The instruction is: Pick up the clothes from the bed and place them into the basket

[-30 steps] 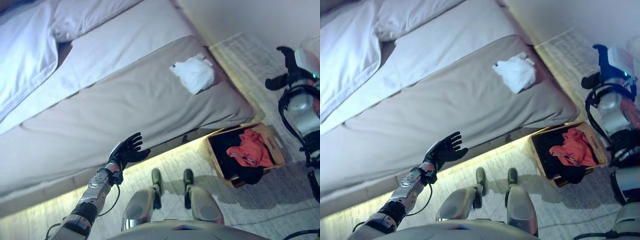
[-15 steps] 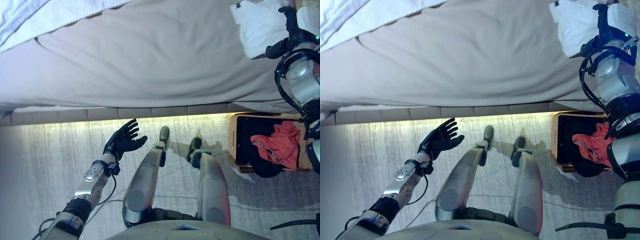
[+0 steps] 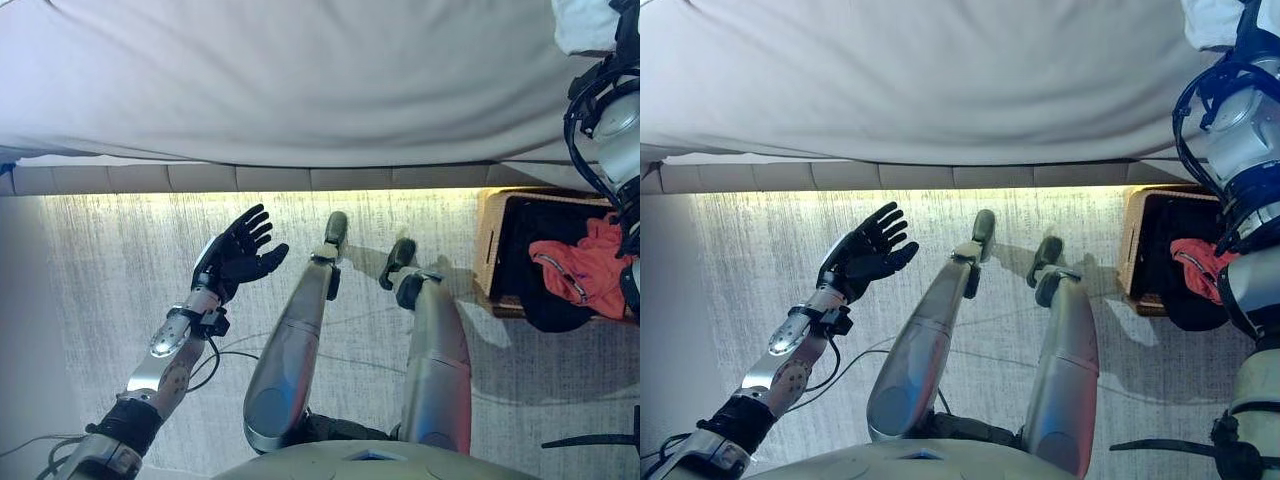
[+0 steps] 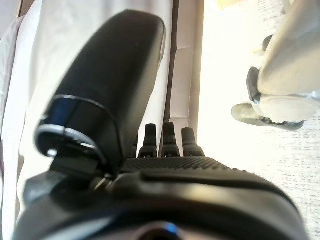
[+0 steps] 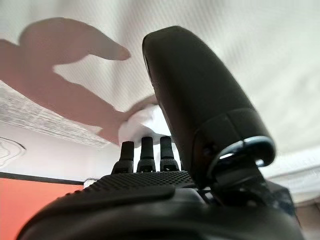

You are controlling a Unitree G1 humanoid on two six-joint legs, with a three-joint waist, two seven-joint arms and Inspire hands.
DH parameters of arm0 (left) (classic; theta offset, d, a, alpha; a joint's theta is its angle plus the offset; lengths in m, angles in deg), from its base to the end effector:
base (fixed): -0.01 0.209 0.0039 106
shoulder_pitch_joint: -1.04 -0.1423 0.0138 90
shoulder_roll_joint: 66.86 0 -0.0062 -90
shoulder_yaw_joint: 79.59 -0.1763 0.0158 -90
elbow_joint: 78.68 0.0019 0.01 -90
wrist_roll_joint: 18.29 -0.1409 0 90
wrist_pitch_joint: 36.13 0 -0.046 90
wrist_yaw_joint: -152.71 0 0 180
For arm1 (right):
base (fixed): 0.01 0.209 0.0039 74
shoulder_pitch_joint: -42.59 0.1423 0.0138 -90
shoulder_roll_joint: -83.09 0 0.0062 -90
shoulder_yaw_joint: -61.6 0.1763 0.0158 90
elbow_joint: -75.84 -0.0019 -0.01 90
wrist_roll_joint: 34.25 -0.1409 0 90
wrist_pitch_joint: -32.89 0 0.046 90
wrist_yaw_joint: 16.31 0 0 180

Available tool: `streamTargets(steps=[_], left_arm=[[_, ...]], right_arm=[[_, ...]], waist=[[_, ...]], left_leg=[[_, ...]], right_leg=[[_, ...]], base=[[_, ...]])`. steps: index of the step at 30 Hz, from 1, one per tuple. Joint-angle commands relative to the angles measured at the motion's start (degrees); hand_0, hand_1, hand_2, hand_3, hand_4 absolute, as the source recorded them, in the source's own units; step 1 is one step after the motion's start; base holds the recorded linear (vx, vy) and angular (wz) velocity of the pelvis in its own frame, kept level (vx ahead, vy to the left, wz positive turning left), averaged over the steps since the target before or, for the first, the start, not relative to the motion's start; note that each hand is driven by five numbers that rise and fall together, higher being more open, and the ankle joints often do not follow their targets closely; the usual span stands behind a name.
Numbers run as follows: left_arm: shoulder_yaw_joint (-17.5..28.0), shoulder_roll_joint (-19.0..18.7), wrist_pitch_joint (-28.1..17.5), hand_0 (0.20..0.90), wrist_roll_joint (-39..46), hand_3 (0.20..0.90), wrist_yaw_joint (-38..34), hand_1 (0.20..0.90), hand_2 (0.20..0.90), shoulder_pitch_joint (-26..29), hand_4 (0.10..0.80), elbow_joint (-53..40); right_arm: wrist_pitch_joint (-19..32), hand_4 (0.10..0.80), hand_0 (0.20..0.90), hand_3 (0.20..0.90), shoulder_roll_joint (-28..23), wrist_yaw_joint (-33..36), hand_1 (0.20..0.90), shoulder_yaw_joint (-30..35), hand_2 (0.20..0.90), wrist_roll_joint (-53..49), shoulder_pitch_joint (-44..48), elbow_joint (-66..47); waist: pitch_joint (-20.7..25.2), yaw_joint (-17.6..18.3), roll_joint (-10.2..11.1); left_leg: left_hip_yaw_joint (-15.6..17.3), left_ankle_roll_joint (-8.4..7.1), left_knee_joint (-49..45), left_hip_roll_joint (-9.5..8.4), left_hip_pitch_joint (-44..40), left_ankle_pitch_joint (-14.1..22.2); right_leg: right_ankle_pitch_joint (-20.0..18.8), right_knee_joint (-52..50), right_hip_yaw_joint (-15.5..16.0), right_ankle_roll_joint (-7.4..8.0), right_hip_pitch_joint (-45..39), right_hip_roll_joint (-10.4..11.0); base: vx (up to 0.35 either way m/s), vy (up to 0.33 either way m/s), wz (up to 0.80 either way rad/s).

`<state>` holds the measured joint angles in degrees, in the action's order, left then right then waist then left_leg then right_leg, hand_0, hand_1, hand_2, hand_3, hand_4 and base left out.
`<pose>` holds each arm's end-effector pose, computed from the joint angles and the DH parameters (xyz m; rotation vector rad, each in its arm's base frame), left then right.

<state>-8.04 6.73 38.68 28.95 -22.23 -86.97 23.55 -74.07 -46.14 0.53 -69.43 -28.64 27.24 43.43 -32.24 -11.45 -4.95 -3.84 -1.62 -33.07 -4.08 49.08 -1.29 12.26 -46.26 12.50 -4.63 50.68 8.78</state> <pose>0.2018 0.2165 0.0334 -0.2341 0.0627 -0.1819 0.3273 -0.3097 0.2852 -1.2399 0.0132 -0.7659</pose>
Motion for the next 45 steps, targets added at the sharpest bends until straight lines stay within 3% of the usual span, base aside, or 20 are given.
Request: streamTargets(steps=[1, 5, 6, 7, 8, 24, 40, 42, 43, 45], left_arm=[[3.35, -2.73, -4.17, 0.900, 1.62, 0.900, -1.30, 0.900, 0.900, -3.72, 0.800, -8.20], [4.62, -3.31, -4.30, 0.900, 2.12, 0.900, -1.25, 0.900, 0.900, -4.63, 0.800, -8.93], [5.10, -3.41, -4.02, 0.900, 2.57, 0.900, -0.99, 0.900, 0.900, -4.85, 0.800, -9.03], [5.54, -3.59, -3.83, 0.900, 3.26, 0.900, -0.72, 0.900, 0.900, -5.08, 0.800, -9.04], [6.21, -3.79, -3.63, 0.900, 3.75, 0.900, -0.21, 0.900, 0.900, -5.44, 0.800, -9.05], [8.41, -4.98, -4.08, 0.900, 5.46, 0.900, 1.86, 0.900, 0.900, -8.81, 0.800, -9.16], [7.65, -3.48, -1.37, 0.900, 3.16, 0.900, 3.09, 0.900, 0.900, -8.41, 0.800, -8.09], [7.38, -3.38, -1.45, 0.900, 3.26, 0.900, 3.22, 0.900, 0.900, -8.12, 0.800, -7.79], [6.83, -3.30, -1.63, 0.900, 3.10, 0.900, 2.83, 0.900, 0.900, -7.95, 0.800, -7.78], [6.10, -3.01, -1.80, 0.900, 2.37, 0.900, 2.14, 0.900, 0.900, -7.94, 0.800, -7.44]], right_arm=[[0.27, 0.800, 0.900, 0.900, -8.81, 0.62, 0.900, -4.26, 0.900, -1.85, 9.09, 3.09], [1.72, 0.800, 0.900, 0.900, -9.03, -0.74, 0.900, -5.20, 0.900, -3.86, 11.04, 6.29], [1.85, 0.531, 0.669, 0.631, -9.17, -1.17, 0.669, -5.38, 0.669, -4.51, 11.49, 6.31], [1.82, 0.122, 0.319, 0.222, -9.38, -1.78, 0.319, -5.65, 0.319, -4.66, 11.85, 6.05], [2.30, 0.100, 0.300, 0.200, -9.56, -1.82, 0.300, -6.11, 0.300, -5.41, 12.11, 6.37], [5.02, 0.100, 0.300, 0.200, -11.42, 0.18, 0.300, -6.00, 0.300, -7.00, 13.57, 8.24], [8.55, 0.100, 0.300, 0.200, -13.80, -3.92, 0.300, -1.14, 0.300, -4.71, 7.40, 7.19], [8.12, 0.509, 0.651, 0.609, -13.88, -3.80, 0.651, -0.62, 0.651, -4.72, 6.46, 6.63], [7.55, 0.800, 0.900, 0.900, -13.72, -3.40, 0.900, -0.34, 0.900, -4.37, 5.95, 6.16], [6.91, 0.800, 0.900, 0.900, -13.21, -2.50, 0.900, 0.47, 0.900, -5.02, 4.47, 5.56]], waist=[[2.45, -1.23, -2.83], [2.45, -1.84, -3.17], [2.45, -1.89, -3.15], [2.45, -1.94, -3.11], [2.45, -2.05, -3.03], [2.45, -2.81, -1.73], [2.45, -1.98, 0.42], [2.45, -1.64, 0.52], [2.45, -1.41, 0.45], [2.45, -0.89, 0.27]], left_leg=[[2.02, 4.00, -11.34, -1.52, 1.66, 13.97], [1.68, 4.02, -11.34, -1.48, 2.71, 13.62], [1.67, 4.01, -11.44, -1.44, 2.94, 13.59], [1.66, 3.96, -11.54, -1.44, 3.11, 13.56], [1.56, 3.90, -11.36, -1.32, 3.05, 13.44], [0.27, 3.24, -11.82, -0.72, 0.32, 12.27], [1.65, 2.81, -7.17, -0.25, -13.64, 11.39], [1.79, 2.84, -6.37, -0.10, -13.99, 11.26], [1.72, 2.65, -5.71, -0.07, -14.25, 10.44], [2.09, 2.35, -4.62, 0.18, -14.65, 9.81]], right_leg=[[0.38, 1.85, 0.70, 2.28, -1.76, -2.62], [0.58, 0.94, 0.80, 2.12, -0.56, -2.68], [0.69, 0.60, 0.84, 2.02, -0.24, -2.68], [0.78, 0.37, 0.89, 1.97, -0.04, -2.68], [0.86, 0.19, 0.97, 1.94, -0.03, -2.71], [2.30, -0.37, 1.51, 1.44, -3.53, -3.36], [3.36, 3.52, 2.51, 0.83, -17.74, -2.49], [2.88, 4.44, 2.33, 0.81, -17.90, -2.56], [2.43, 5.30, 2.19, 0.88, -18.08, -2.67], [1.80, 6.71, 1.83, 1.00, -18.43, -2.71]], base=[[-0.029, -0.059, 0.11], [-0.016, -0.047, 0.09], [-0.012, -0.051, 0.07], [-0.010, -0.044, 0.07], [-0.001, -0.044, 0.03], [0.009, -0.012, 0.00], [0.030, 0.038, -0.02], [0.018, 0.022, -0.06], [0.018, 0.017, -0.07], [0.020, -0.009, -0.06]])
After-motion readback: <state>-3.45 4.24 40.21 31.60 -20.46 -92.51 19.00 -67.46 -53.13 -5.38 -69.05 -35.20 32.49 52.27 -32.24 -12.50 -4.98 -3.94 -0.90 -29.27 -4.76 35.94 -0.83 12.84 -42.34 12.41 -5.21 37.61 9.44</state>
